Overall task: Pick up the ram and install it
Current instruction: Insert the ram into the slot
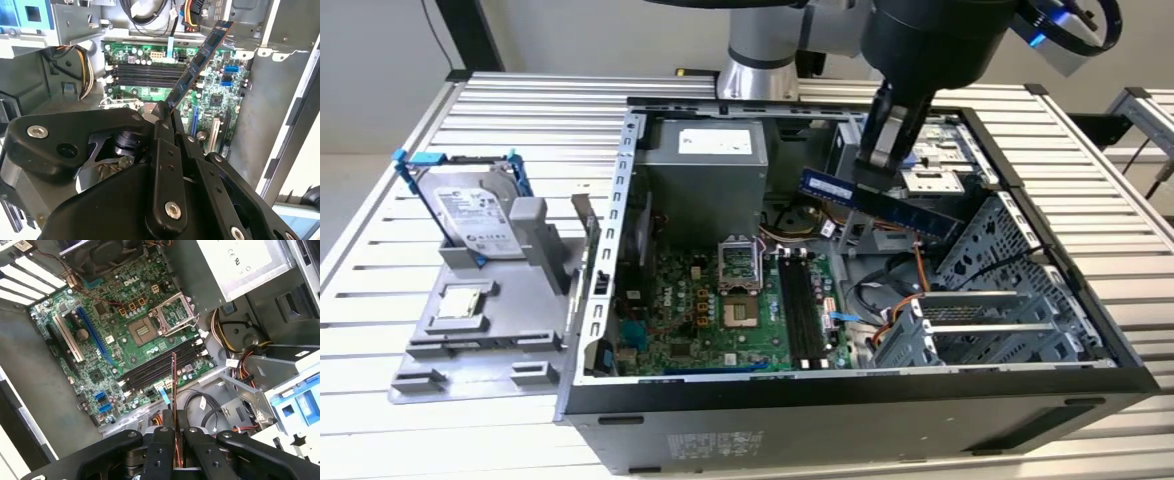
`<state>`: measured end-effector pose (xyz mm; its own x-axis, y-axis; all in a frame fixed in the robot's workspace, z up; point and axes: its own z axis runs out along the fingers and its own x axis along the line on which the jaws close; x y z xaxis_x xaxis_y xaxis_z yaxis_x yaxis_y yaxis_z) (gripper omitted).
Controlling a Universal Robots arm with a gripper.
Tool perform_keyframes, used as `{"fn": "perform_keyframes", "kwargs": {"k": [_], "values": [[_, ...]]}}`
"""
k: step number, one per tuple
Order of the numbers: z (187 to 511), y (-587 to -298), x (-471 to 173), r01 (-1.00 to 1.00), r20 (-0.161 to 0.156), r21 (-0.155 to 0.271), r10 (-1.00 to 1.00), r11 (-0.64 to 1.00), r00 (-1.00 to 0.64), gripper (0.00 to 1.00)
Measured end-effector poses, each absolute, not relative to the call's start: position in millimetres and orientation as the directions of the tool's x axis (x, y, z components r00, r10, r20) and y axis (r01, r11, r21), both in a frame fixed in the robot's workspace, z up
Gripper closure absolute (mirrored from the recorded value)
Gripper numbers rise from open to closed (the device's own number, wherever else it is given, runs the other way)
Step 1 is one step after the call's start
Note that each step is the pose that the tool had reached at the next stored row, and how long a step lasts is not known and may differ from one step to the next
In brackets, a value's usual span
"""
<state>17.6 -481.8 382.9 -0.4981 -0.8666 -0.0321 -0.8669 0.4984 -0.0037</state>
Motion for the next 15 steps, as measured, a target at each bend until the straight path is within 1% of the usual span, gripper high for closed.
{"fn": "perform_keyframes", "kwargs": {"k": [15], "values": [[382.9, -481.8, 17.6, -0.789, -0.032, -0.004, -0.789, 0.614, -0.613, 1.00]]}}
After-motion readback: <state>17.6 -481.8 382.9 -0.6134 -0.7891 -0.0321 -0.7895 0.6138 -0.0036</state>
